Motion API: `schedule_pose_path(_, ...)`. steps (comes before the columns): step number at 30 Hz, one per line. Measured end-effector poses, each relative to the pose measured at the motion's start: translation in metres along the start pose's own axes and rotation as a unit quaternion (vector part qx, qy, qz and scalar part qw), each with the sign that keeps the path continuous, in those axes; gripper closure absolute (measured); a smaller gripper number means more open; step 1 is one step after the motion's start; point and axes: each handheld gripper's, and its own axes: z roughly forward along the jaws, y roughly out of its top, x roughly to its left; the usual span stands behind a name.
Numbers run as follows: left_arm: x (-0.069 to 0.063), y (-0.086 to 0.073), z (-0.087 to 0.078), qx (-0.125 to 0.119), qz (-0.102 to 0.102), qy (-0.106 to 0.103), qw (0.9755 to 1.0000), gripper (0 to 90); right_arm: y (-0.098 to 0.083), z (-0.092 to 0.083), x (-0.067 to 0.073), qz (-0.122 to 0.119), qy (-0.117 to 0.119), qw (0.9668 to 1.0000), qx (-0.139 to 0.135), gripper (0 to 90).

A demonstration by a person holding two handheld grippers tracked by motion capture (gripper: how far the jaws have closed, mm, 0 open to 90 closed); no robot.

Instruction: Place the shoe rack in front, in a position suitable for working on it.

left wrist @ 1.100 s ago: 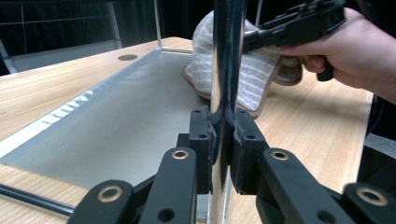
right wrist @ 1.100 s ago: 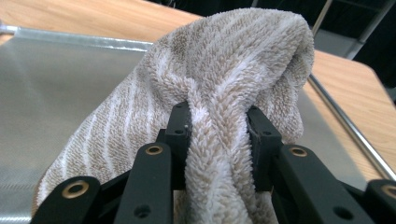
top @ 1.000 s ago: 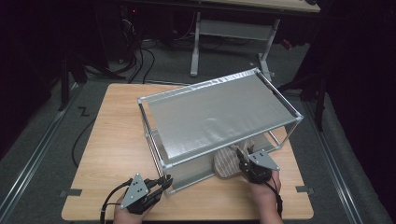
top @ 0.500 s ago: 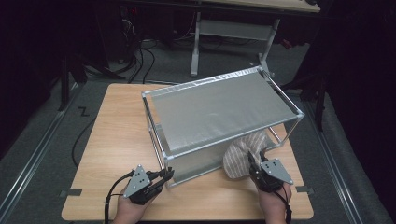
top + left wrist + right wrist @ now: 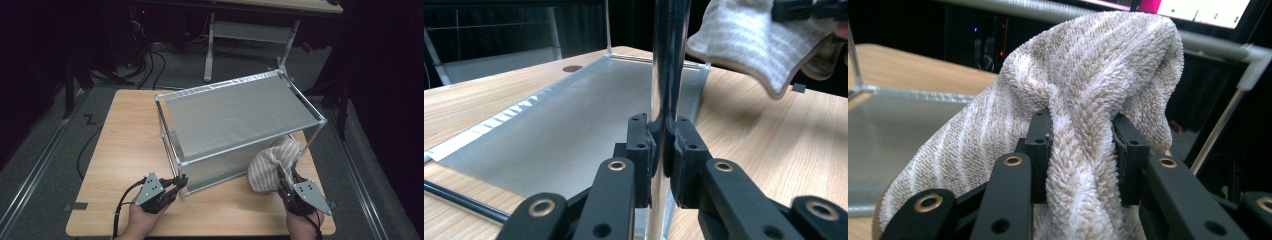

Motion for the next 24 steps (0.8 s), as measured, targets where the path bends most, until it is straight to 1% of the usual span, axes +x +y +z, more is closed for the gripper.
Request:
schedule_pose_path(1, 0.000, 0.000, 0.001, 0.000, -0.001, 0.000, 1.0000, 80.3, 0.003, -0.005, -0.001, -0.001, -0.003, 0.9999, -0.012, 66.9)
schedule_pose_path(3, 0.000, 0.000, 0.001, 0.000, -0.001, -0.001, 1.0000, 80.3, 0.005, -0.006, -0.001, 0.000, -0.004, 0.9999, -0.015, 66.9)
schedule_pose_path(4, -0.001, 0.000, 0.001, 0.000, -0.002, -0.001, 1.0000, 80.2, 0.007, -0.009, -0.001, 0.002, -0.006, 0.9997, -0.022, 66.8)
schedule_pose_path(6, -0.001, 0.000, 0.001, 0.000, -0.002, -0.001, 1.0000, 80.2, 0.011, -0.013, -0.002, -0.002, -0.006, 0.9995, -0.032, 66.8)
schedule_pose_path(8, -0.001, 0.000, 0.001, 0.000, -0.002, -0.001, 1.0000, 80.3, 0.015, -0.017, -0.003, -0.002, -0.012, 0.9989, -0.046, 66.8)
schedule_pose_path(9, -0.001, 0.000, 0.001, 0.000, -0.001, -0.001, 1.0000, 80.2, 0.019, -0.021, -0.004, 0.002, -0.013, 0.9984, -0.054, 66.8)
schedule_pose_path(12, -0.001, 0.000, 0.001, 0.000, -0.001, 0.000, 1.0000, 80.3, 0.022, -0.024, -0.005, 0.003, -0.015, 0.9979, -0.062, 66.7)
schedule_pose_path(15, -0.001, 0.000, 0.001, 0.001, 0.002, 0.000, 1.0000, 80.2, 0.028, -0.028, -0.006, 0.008, -0.015, 0.9970, -0.075, 66.6)
schedule_pose_path(17, -0.002, 0.000, 0.001, 0.001, 0.003, 0.000, 1.0000, 80.3, 0.031, -0.030, -0.006, 0.006, -0.014, 0.9965, -0.083, 66.5)
schedule_pose_path(18, -0.002, 0.000, 0.000, 0.001, 0.003, -0.002, 1.0000, 80.3, 0.036, -0.033, -0.006, 0.008, -0.012, 0.9957, -0.092, 66.4)
schedule_pose_path(20, -0.003, 0.000, -0.001, 0.001, 0.003, -0.003, 1.0000, 80.3, 0.038, -0.034, -0.006, 0.008, -0.012, 0.9952, -0.097, 66.4)
schedule_pose_path(21, -0.004, 0.000, -0.002, 0.001, 0.002, -0.005, 1.0000, 80.2, 0.042, -0.036, -0.005, 0.011, -0.010, 0.9942, -0.107, 66.3)
schedule_pose_path(22, -0.006, 0.000, -0.003, 0.002, 0.003, -0.006, 1.0000, 80.2, 0.042, -0.036, -0.005, 0.011, -0.010, 0.9942, -0.107, 66.3)
schedule_pose_path(24, -0.009, -0.001, -0.006, 0.003, 0.005, -0.009, 0.9999, 80.2, 0.048, -0.037, -0.005, 0.014, -0.007, 0.9928, -0.119, 66.3)
